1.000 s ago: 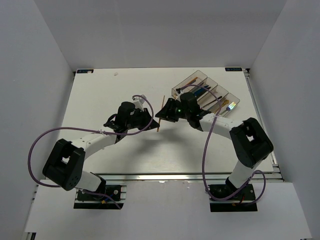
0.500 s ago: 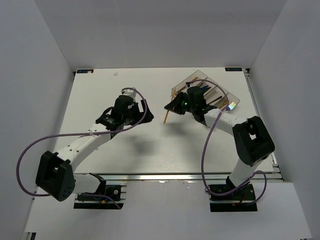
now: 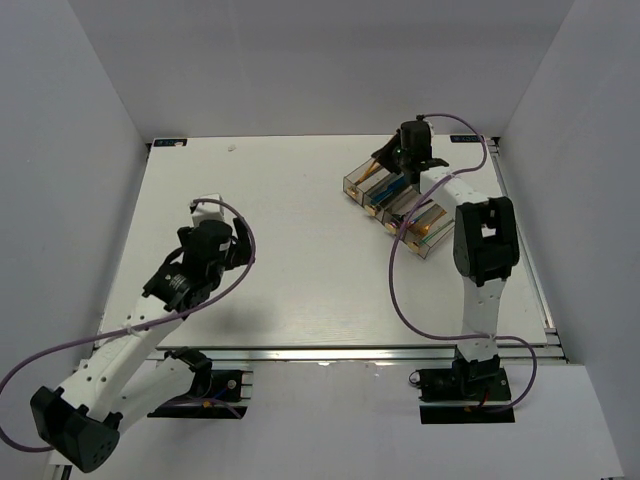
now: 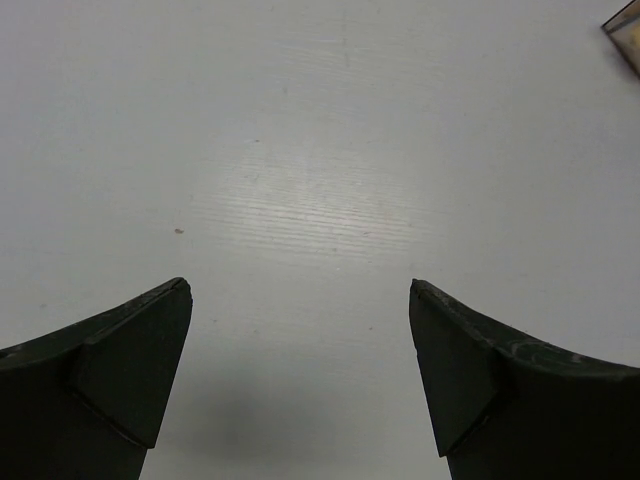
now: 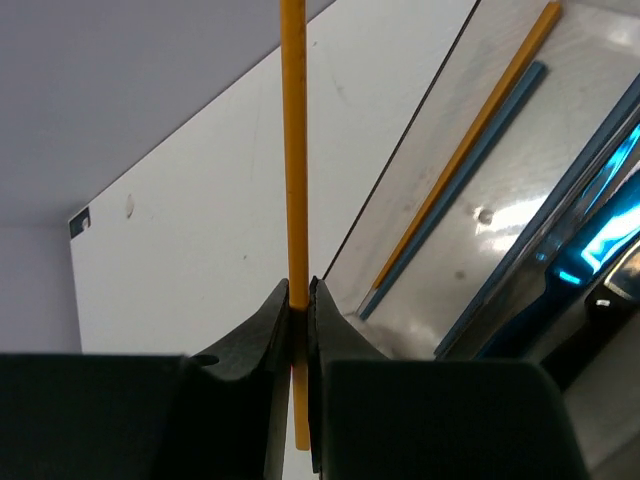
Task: Sort the eating utensils into containers
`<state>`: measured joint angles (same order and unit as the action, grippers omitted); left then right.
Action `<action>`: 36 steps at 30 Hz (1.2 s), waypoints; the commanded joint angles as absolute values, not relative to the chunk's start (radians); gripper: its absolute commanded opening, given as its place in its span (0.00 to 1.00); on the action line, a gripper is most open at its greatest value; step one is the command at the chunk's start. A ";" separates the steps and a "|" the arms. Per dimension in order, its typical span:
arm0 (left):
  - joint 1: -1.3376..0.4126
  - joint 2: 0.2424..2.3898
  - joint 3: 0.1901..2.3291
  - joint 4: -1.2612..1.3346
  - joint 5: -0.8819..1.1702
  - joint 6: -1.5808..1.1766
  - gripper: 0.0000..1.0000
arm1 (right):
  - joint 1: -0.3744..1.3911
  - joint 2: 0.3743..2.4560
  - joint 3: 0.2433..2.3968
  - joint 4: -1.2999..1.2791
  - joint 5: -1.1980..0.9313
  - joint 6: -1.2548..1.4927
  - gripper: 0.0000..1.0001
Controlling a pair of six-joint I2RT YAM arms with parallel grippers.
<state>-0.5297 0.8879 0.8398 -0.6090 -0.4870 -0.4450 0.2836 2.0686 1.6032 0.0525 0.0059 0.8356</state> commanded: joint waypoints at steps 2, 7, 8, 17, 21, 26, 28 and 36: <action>-0.531 0.877 0.818 -0.604 -0.551 -0.431 0.98 | 0.265 2.140 1.739 -0.031 0.083 0.810 0.00; -0.531 0.972 0.827 -0.618 -0.514 -0.420 0.98 | 0.261 2.246 1.857 -0.069 0.049 0.801 0.04; -0.531 0.986 0.831 -0.624 -0.525 -0.422 0.98 | 0.261 2.255 1.870 -0.078 0.048 0.799 0.12; -0.531 0.948 0.821 -0.614 -0.522 -0.423 0.98 | 0.261 2.166 1.778 -0.058 0.097 0.804 0.60; -0.529 0.939 0.827 -0.626 -0.558 -0.431 0.98 | 0.261 2.112 1.766 -0.074 0.114 0.792 0.62; -0.529 0.914 0.844 -0.660 -0.690 -0.480 0.98 | 0.261 1.987 1.724 -0.087 0.107 0.738 0.63; -0.529 0.904 0.850 -0.686 -0.787 -0.503 0.98 | 0.264 1.933 1.692 -0.087 0.094 0.697 0.71; -0.520 0.809 0.865 -0.741 -0.951 -0.581 0.98 | 0.281 1.467 1.314 -0.124 0.179 0.401 0.89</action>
